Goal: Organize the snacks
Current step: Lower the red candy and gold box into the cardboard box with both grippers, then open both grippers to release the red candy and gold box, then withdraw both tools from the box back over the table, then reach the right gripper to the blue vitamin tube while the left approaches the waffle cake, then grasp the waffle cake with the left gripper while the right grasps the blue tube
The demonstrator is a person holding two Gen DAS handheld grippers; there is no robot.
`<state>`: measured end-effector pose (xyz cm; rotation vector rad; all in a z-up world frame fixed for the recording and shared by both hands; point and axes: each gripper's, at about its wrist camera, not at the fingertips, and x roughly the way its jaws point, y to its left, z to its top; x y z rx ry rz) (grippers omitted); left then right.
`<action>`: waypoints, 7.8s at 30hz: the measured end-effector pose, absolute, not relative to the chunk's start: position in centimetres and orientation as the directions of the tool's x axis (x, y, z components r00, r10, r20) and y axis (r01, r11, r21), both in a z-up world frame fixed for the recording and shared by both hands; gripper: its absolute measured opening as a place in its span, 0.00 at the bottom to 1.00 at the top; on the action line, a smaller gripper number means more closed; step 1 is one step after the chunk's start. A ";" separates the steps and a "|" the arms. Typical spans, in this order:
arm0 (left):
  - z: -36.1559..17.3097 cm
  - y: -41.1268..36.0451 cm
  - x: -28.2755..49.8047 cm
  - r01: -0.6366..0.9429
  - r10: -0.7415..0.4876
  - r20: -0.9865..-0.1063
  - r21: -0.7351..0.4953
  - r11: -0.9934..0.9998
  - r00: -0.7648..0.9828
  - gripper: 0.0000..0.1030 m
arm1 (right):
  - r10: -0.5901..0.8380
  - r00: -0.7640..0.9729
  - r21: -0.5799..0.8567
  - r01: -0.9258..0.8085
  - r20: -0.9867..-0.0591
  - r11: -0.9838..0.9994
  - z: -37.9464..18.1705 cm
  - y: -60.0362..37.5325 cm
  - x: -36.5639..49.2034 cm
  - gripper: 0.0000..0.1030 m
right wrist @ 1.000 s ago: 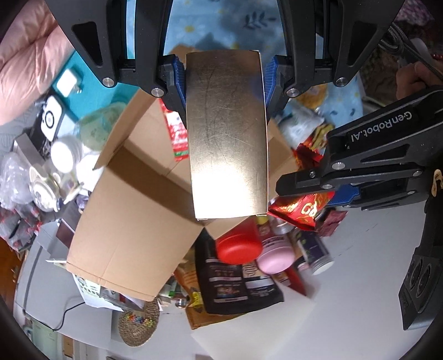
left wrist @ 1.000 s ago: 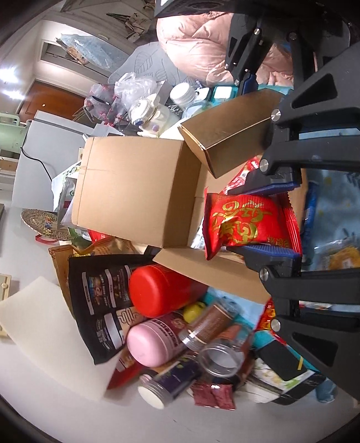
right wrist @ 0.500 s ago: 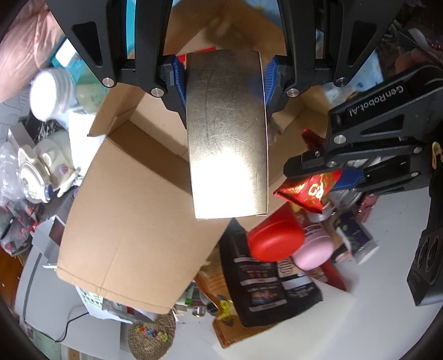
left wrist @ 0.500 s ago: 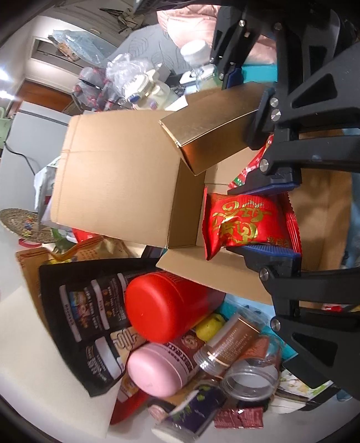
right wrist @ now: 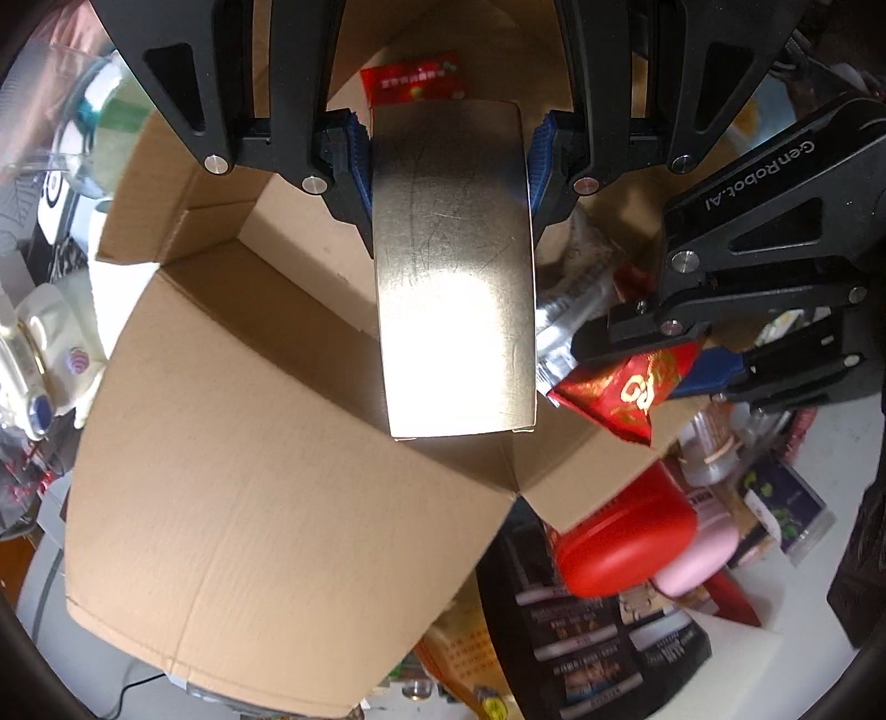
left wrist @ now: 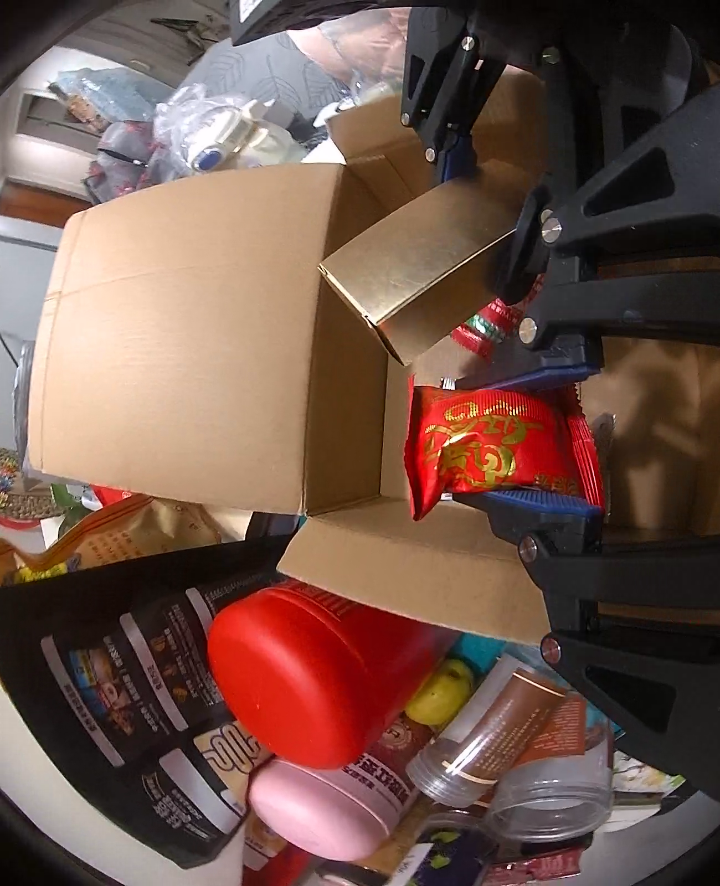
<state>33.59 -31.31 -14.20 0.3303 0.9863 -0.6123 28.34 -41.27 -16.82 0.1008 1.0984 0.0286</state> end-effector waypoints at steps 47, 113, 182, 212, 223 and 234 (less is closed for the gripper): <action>-2.7 -25.1 27.1 0.458 -0.263 -0.786 0.029 0.889 0.559 0.56 | -0.073 0.546 -0.046 0.063 -0.835 0.997 -5.0 -37.2 22.2 0.58; -12.6 -5.1 9.1 0.174 -0.202 -0.871 -0.137 0.975 0.448 0.56 | 0.119 0.448 0.056 -0.151 -0.886 0.987 -14.6 -21.1 6.3 0.63; -23.4 -10.8 18.2 0.292 -0.273 -0.939 -0.207 0.934 0.209 1.00 | 0.119 0.251 0.120 -0.010 -0.961 0.993 -25.4 -27.2 10.9 0.30; -27.2 -16.6 19.0 0.259 -0.131 -0.972 -0.078 0.963 0.195 0.99 | 0.075 0.256 0.045 -0.121 -0.964 0.992 -25.8 -28.1 13.3 0.47; -25.5 -15.5 18.1 0.273 -0.146 -0.967 -0.086 0.958 0.207 0.80 | 0.118 0.268 0.083 -0.139 -0.956 0.987 -24.3 -28.4 13.4 0.47; -25.5 -13.4 16.8 0.270 -0.102 -0.970 -0.041 0.962 0.219 0.80 | 0.112 0.270 0.066 -0.175 -0.956 0.982 -25.2 -26.1 14.6 0.47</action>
